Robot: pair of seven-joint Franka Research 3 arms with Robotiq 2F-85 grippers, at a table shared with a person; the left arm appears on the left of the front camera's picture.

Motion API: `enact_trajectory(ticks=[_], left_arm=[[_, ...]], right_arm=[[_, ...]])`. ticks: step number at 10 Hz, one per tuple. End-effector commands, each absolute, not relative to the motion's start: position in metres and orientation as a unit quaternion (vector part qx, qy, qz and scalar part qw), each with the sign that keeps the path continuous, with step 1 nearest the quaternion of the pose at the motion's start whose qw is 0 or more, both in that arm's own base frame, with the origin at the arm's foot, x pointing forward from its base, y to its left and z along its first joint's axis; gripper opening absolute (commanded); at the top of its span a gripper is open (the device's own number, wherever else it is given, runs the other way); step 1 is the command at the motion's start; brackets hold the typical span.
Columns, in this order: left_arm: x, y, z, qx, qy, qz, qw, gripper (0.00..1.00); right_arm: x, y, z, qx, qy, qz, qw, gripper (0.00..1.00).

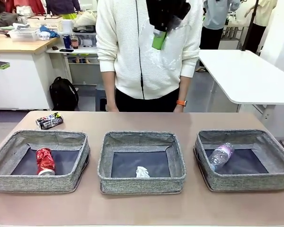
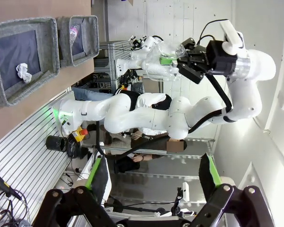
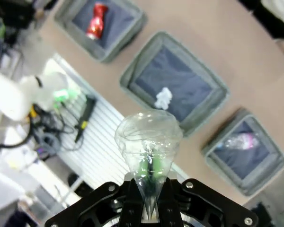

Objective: Sort the waste into the appropriate baskets.
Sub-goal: Pick up the waste item pointed out by the person.

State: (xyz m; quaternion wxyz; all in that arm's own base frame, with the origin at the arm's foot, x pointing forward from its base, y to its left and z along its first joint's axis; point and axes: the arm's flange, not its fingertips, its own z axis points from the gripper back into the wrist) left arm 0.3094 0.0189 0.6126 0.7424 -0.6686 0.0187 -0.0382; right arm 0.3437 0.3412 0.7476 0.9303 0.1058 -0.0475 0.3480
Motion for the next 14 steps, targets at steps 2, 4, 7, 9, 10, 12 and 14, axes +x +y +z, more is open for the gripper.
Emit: enact_trajectory(ticks=[2, 4, 7, 9, 10, 12, 14], left_arm=[[0.307, 0.018, 0.613, -0.677, 0.015, -0.046, 0.734, 1.0], [0.307, 0.018, 0.613, -0.677, 0.015, -0.046, 0.734, 1.0], [0.307, 0.018, 0.613, -0.677, 0.015, -0.046, 0.734, 1.0], [0.307, 0.018, 0.613, -0.677, 0.015, -0.046, 0.734, 1.0], [0.307, 0.018, 0.613, -0.677, 0.015, -0.046, 0.734, 1.0], [0.307, 0.018, 0.613, -0.677, 0.015, -0.046, 0.734, 1.0], [0.307, 0.018, 0.613, -0.677, 0.015, -0.046, 0.734, 1.0]], right_arm=[[0.334, 0.392, 0.794, 0.129, -0.014, 0.23, 0.964, 0.01], [0.335, 0.402, 0.808, 0.119, 0.02, 0.146, 0.982, 0.01], [0.341, 0.409, 0.811, 0.114, 0.022, 0.125, 0.985, 0.01], [0.337, 0.393, 0.791, 0.124, 0.024, 0.131, 0.983, 0.01], [0.341, 0.395, 0.789, 0.125, 0.025, 0.13, 0.983, 0.01], [0.357, 0.392, 0.764, 0.115, 0.067, 0.109, 0.985, 0.01], [0.367, 0.383, 0.75, 0.096, 0.082, 0.086, 0.988, 0.01]])
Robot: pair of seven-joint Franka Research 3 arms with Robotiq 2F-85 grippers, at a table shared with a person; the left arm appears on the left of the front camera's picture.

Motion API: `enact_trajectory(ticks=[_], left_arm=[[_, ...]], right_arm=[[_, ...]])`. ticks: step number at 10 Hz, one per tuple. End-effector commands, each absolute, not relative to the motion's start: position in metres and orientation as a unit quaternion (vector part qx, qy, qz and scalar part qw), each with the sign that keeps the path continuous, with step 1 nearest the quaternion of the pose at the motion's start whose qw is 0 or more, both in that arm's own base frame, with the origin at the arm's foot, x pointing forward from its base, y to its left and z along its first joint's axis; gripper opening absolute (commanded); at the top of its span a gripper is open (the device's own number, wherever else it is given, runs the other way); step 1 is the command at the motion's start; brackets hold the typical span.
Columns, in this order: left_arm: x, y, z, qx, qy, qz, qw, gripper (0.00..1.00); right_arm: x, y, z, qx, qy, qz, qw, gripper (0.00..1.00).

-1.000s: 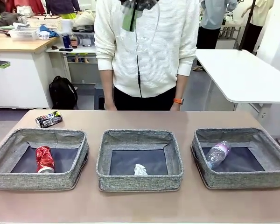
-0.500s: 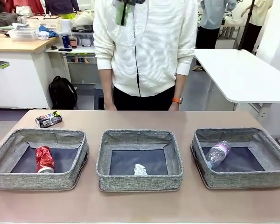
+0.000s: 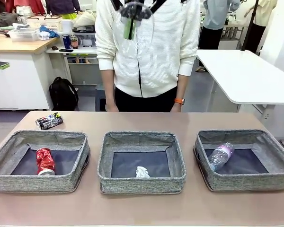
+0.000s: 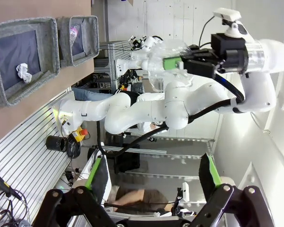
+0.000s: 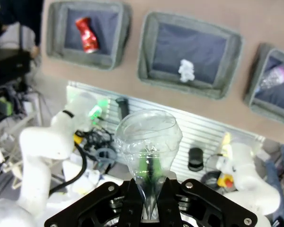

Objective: Sort the waste into the appropriate baskets.
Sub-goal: Pick up the waste item pointed out by the person.

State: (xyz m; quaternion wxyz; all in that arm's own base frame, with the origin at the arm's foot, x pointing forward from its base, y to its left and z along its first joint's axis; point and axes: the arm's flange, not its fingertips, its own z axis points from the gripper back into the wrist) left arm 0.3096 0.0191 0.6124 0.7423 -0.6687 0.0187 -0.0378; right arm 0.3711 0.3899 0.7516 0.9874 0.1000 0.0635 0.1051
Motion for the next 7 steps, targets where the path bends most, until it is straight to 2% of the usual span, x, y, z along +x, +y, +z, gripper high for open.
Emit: enact_trajectory(ticks=[1, 2, 7], left_arm=[[0.3071, 0.018, 0.6127, -0.677, 0.015, -0.046, 0.734, 1.0], [0.3071, 0.018, 0.6127, -0.677, 0.015, -0.046, 0.734, 1.0], [0.3071, 0.018, 0.6127, -0.677, 0.015, -0.046, 0.734, 1.0]], right_arm=[[0.3697, 0.3855, 0.7441, 0.095, 0.104, 0.101, 0.985, 0.01], [0.3711, 0.3899, 0.7516, 0.1, 0.063, 0.105, 0.987, 0.01], [0.3711, 0.3899, 0.7516, 0.1, 0.063, 0.105, 0.987, 0.01]])
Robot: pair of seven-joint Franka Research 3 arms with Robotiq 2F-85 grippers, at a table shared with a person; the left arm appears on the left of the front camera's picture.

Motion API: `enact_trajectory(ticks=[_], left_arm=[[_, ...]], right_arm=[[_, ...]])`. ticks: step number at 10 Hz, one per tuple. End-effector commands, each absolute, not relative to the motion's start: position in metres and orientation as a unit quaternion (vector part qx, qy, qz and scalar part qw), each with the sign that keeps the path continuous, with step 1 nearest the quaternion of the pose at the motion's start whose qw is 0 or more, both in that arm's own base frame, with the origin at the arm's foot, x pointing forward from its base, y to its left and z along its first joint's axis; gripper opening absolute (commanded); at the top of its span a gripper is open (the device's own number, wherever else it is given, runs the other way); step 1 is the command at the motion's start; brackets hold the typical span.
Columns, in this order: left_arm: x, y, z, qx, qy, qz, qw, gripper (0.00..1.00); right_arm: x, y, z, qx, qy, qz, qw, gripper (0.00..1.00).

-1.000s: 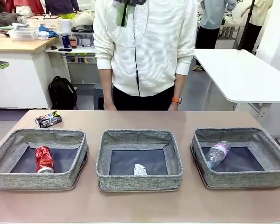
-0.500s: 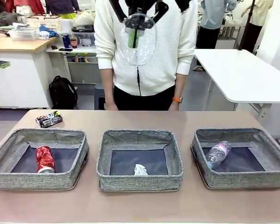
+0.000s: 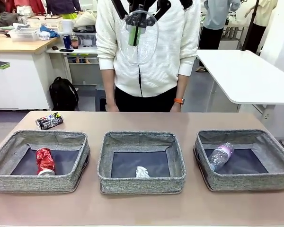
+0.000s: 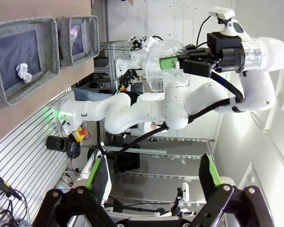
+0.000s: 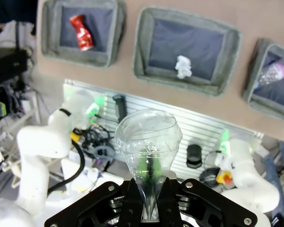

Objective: Sort the waste into the appropriate baskets.
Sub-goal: Pick up the waste item pointed out by the person, then place the picked waste into the Fabric basket indicated by the person.

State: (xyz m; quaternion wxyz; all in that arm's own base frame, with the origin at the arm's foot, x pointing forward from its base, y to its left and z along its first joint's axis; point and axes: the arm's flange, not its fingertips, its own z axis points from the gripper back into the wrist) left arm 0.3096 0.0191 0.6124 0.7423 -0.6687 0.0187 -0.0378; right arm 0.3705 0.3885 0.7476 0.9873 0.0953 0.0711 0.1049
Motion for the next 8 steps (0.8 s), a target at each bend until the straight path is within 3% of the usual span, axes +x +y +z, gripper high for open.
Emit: enact_trajectory(ticks=[1, 8], left_arm=[[0.3071, 0.018, 0.6127, -0.677, 0.015, -0.046, 0.734, 1.0], [0.3071, 0.018, 0.6127, -0.677, 0.015, -0.046, 0.734, 1.0]], right_arm=[[0.3711, 0.3899, 0.7516, 0.1, 0.063, 0.105, 0.987, 0.01], [0.3711, 0.3899, 0.7516, 0.1, 0.063, 0.105, 0.987, 0.01]])
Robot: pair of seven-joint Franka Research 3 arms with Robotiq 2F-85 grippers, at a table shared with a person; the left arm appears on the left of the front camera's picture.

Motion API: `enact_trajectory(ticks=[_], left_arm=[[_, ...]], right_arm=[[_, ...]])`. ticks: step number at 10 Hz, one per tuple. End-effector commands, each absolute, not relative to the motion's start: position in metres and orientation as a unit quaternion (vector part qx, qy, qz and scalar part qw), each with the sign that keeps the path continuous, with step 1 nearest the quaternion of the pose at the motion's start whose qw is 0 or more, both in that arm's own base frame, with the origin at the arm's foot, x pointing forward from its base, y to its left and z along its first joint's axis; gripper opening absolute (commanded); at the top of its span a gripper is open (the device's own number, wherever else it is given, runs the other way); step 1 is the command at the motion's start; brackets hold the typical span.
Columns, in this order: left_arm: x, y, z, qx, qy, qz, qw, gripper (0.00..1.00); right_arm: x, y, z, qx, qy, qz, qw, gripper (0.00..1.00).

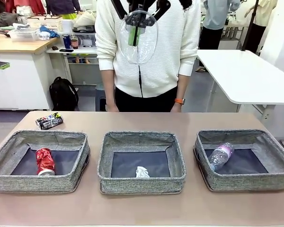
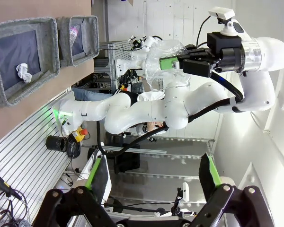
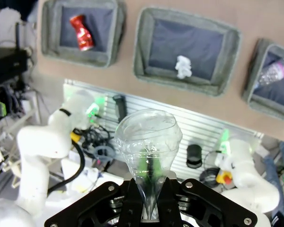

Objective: Sort the waste into the appropriate baskets.
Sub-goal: Place the picked waste into the Fabric basket indicated by the person.

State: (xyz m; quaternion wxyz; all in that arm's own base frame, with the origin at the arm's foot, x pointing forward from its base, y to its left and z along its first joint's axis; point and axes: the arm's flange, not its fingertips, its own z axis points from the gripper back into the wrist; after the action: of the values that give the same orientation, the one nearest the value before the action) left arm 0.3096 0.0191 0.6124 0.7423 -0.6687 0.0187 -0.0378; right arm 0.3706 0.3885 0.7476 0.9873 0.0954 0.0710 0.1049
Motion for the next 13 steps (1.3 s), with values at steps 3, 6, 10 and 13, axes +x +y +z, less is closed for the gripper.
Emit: enact_trajectory(ticks=[3, 6, 10, 13], left_arm=[[0.3071, 0.018, 0.6127, -0.677, 0.015, -0.046, 0.734, 1.0], [0.3071, 0.018, 0.6127, -0.677, 0.015, -0.046, 0.734, 1.0], [0.3071, 0.018, 0.6127, -0.677, 0.015, -0.046, 0.734, 1.0], [0.3071, 0.018, 0.6127, -0.677, 0.015, -0.046, 0.734, 1.0]], right_arm=[[0.3711, 0.3899, 0.7516, 0.1, 0.063, 0.105, 0.987, 0.01], [0.3711, 0.3899, 0.7516, 0.1, 0.063, 0.105, 0.987, 0.01], [0.3711, 0.3899, 0.7516, 0.1, 0.063, 0.105, 0.987, 0.01], [0.3711, 0.3899, 0.7516, 0.1, 0.063, 0.105, 0.987, 0.01]])
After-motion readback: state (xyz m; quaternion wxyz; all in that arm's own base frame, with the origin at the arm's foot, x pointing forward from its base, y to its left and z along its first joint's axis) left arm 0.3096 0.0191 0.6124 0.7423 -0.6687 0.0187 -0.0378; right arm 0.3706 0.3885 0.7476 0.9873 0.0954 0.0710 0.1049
